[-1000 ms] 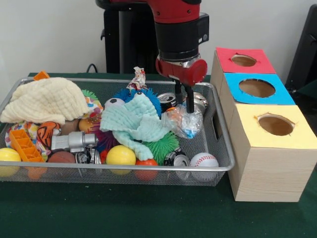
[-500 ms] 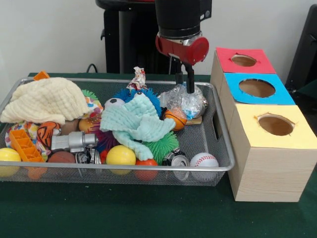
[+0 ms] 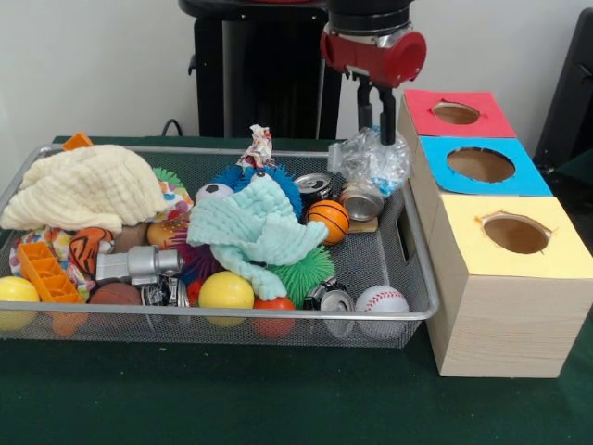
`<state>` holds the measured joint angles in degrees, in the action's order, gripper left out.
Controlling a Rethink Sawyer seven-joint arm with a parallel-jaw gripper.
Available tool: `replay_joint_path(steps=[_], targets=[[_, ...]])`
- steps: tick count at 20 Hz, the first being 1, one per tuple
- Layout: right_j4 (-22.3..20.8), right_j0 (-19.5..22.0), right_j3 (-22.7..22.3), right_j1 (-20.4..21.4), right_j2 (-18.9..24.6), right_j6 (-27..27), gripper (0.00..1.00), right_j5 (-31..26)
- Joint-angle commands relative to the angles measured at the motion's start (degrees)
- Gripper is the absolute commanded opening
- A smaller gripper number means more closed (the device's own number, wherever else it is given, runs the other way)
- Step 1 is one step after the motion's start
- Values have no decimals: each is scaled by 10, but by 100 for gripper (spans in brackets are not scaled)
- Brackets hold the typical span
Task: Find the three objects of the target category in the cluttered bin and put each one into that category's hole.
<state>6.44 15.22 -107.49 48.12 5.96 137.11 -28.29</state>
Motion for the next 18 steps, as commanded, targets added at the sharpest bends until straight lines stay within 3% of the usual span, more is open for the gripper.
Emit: replay_joint_path(steps=[1, 9, 18], targets=[[41, -44, 27, 20, -35, 138, 0, -105], [76, -90, 20, -1, -62, 155, 0, -77], [125, -135, -38, -20, -79, 166, 0, -3]])
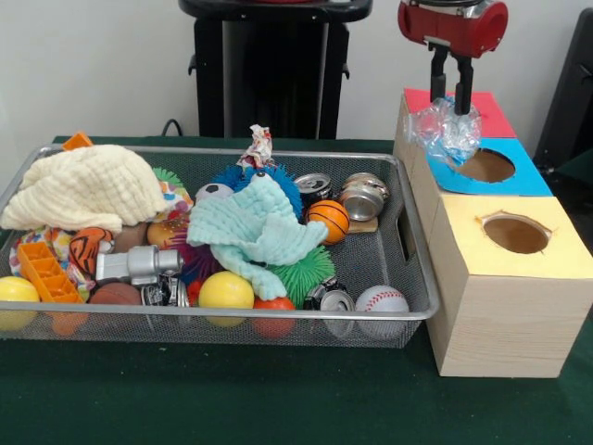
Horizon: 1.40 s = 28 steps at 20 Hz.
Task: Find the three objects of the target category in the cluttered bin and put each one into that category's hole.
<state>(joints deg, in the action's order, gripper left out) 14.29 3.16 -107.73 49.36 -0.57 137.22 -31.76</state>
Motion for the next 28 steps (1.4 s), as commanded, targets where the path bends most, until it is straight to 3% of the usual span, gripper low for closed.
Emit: replay_joint_path(steps=[1, 12, 18, 19, 23, 28], targets=[[52, -20, -38, -33, -16, 167, 0, 36], [104, -69, -43, -65, -30, 165, 0, 82], [116, -86, -35, -77, -35, 145, 0, 79], [125, -80, -41, -75, -27, 132, 100, 80], [110, -85, -22, -84, -37, 118, 100, 63], [122, -99, -8, -85, -56, 145, 100, 52]])
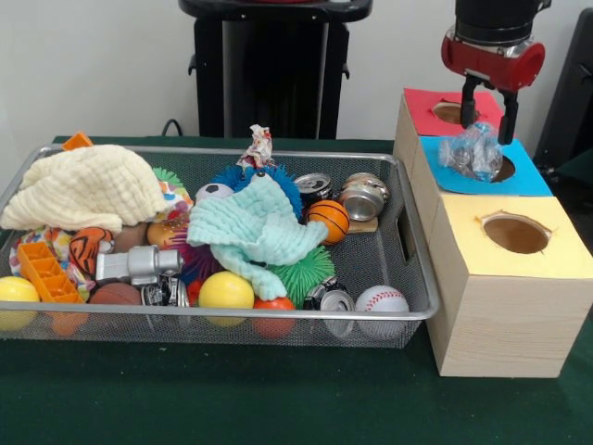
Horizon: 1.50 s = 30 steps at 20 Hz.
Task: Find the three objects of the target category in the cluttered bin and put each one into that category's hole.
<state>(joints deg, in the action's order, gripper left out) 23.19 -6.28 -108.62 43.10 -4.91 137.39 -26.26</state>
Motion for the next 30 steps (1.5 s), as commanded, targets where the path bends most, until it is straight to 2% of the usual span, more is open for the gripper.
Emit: replay_joint_path(steps=[1, 9, 14, 22, 30], targets=[[34, -7, 2, -22, -15, 144, 100, -5], [41, -9, 8, -19, -23, 138, 100, -22], [34, -24, 25, -4, -46, 149, 100, -72], [36, -33, 35, 0, -58, 153, 100, -106], [38, -14, 15, 2, -46, 117, 100, -86]])
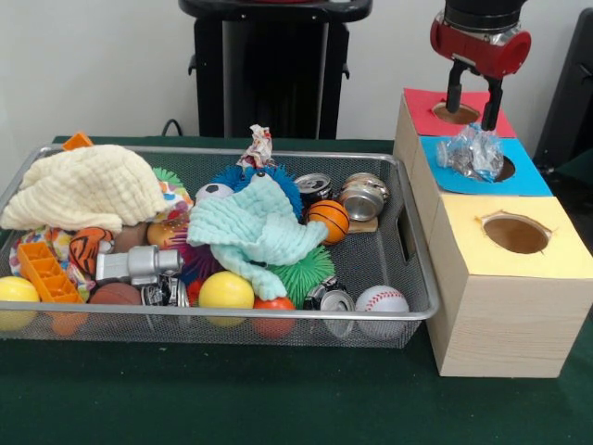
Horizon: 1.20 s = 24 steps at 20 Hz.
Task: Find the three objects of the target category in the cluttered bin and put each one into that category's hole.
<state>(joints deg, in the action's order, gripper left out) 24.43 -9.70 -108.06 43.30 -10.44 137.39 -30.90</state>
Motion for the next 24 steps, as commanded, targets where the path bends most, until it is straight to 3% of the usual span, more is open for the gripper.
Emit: replay_joint_path(steps=[1, 13, 17, 24], targets=[[27, 22, 8, -2, 11, 116, 100, -36], [35, 30, 0, -13, 18, 116, 100, -8], [26, 15, 13, -9, 2, 131, 100, -32], [55, 25, -23, -40, 42, 123, 100, 46]])
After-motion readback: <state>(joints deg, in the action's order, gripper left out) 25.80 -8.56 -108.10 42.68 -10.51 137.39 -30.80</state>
